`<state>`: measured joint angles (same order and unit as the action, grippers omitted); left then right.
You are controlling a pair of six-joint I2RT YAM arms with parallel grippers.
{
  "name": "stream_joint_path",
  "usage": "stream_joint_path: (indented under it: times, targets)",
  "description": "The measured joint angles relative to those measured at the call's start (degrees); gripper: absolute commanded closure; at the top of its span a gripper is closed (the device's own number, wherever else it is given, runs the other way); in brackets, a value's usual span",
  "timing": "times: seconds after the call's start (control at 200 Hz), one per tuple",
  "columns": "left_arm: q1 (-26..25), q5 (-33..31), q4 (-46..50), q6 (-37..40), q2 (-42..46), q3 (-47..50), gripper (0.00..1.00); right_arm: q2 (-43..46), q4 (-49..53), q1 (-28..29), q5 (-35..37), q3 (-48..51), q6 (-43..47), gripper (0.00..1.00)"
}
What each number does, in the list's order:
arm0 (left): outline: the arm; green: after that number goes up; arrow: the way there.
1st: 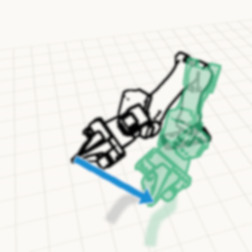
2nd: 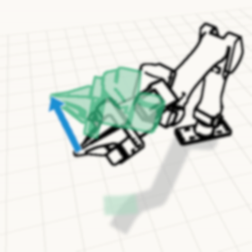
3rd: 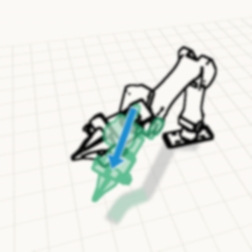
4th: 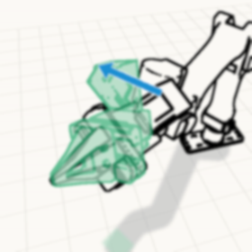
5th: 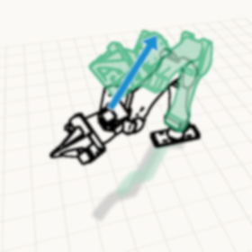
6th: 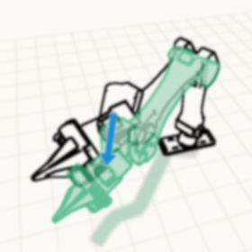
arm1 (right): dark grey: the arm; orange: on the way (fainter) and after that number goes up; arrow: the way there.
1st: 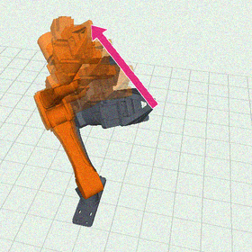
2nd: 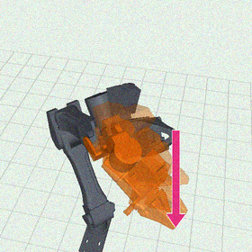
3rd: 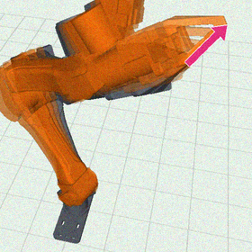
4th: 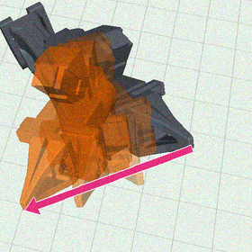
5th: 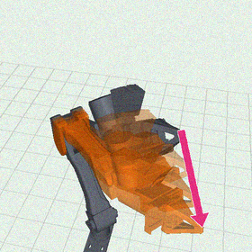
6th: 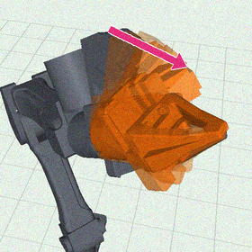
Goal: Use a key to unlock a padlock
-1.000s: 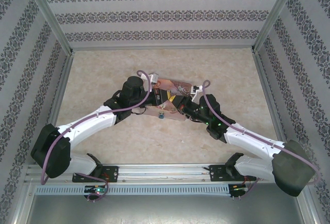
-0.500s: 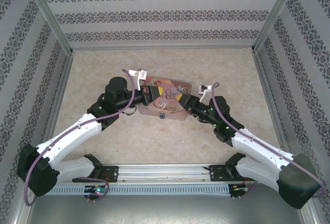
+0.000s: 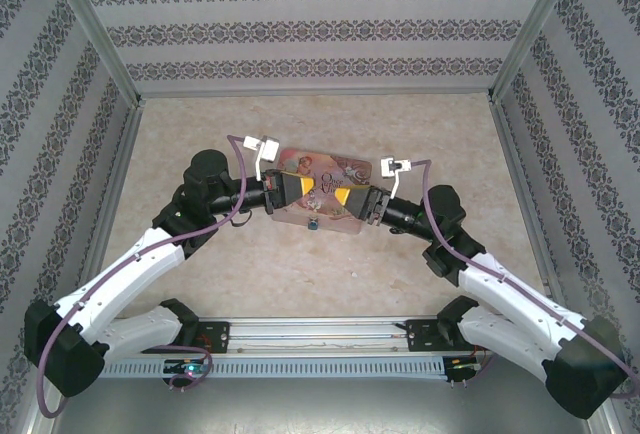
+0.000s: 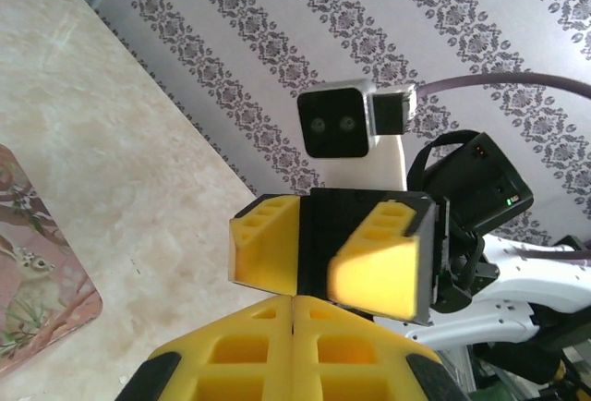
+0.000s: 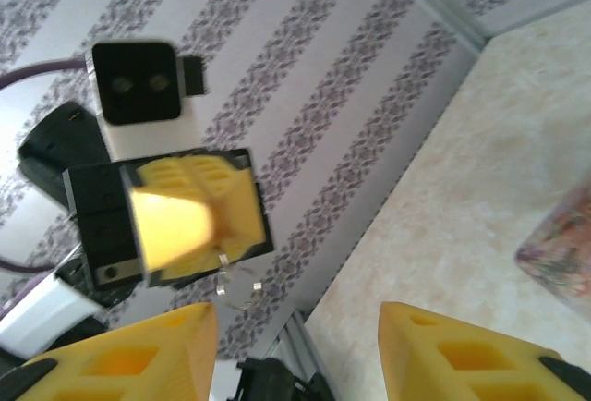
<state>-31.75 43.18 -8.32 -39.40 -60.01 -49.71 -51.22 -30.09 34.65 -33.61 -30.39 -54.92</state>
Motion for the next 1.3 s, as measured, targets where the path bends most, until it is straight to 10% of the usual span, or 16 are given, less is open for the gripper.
stream_joint_path:
  times: [1.299]
  targets:
    - [0.0, 1.86, -0.26, 0.0, -0.48, 0.02, 1.0, -9.81, -1.03, 6.75, -3.52, -7.39, 5.22, 0.73]
